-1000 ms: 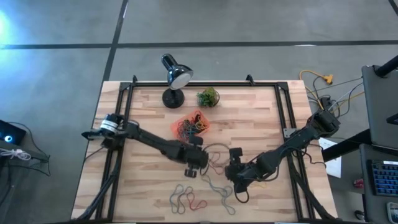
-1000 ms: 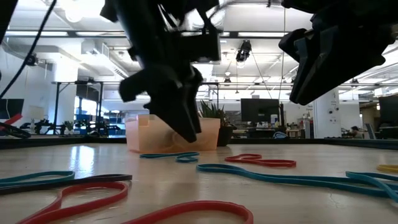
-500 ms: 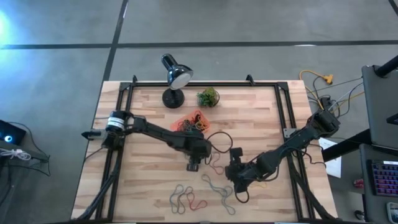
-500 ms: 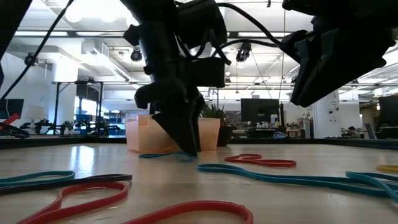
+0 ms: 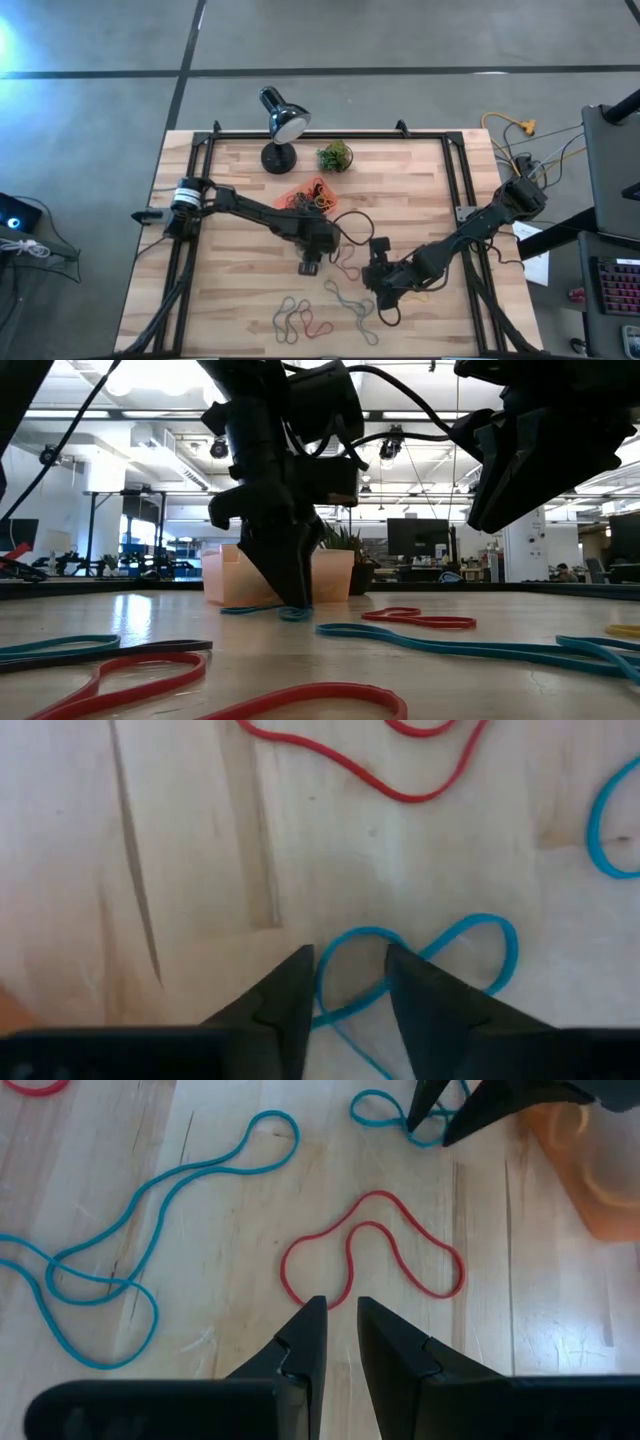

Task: Pick and place rubber bands into bin
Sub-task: Put the blue rubberband into the orange bin

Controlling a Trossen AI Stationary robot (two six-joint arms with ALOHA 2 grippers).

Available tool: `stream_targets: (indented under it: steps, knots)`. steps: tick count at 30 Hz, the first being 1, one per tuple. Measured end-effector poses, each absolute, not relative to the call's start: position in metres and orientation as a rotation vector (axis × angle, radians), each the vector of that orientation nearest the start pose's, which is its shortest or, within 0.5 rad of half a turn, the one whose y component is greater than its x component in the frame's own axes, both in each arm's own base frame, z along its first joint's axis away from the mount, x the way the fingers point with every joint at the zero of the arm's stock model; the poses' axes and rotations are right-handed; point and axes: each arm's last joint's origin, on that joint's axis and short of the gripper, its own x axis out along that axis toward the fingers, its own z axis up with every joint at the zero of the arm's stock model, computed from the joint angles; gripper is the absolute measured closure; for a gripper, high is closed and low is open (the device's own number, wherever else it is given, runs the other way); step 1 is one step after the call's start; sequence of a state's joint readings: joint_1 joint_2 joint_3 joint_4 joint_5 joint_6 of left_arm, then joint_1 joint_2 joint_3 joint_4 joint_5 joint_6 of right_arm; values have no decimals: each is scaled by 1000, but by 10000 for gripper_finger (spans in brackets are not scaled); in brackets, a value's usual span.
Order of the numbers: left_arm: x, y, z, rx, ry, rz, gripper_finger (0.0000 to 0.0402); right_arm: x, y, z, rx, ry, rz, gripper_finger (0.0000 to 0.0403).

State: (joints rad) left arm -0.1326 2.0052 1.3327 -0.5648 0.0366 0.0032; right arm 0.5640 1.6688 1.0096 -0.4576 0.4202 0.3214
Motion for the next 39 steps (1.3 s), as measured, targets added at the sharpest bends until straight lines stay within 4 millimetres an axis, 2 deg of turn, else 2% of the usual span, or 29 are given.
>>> stream_targets:
  steps: [5,7,13,21,24,28,33,36,39]
  knots:
    - [386,-56,148,68,1243,-165,377,275,160,179,-234,983,-30,349]
    - [384,-57,151,70,1237,-166,394,275,160,179,-235,983,-30,349]
    - [377,-62,164,86,1232,-173,400,275,160,179,-241,984,-28,349]
    - [368,-77,202,104,1110,-195,401,274,160,179,-243,985,-28,349]
    - [363,-80,222,136,1046,-173,401,275,160,179,-245,984,-27,349]
    - [355,-78,247,218,957,-45,401,275,160,179,-246,984,-27,349]
    - [344,-66,276,370,846,242,401,275,160,179,-245,983,-27,349]
    - [338,-58,287,461,811,380,402,275,160,179,-245,983,-27,349]
    - [334,-49,295,505,800,440,402,275,160,179,-245,983,-27,349]
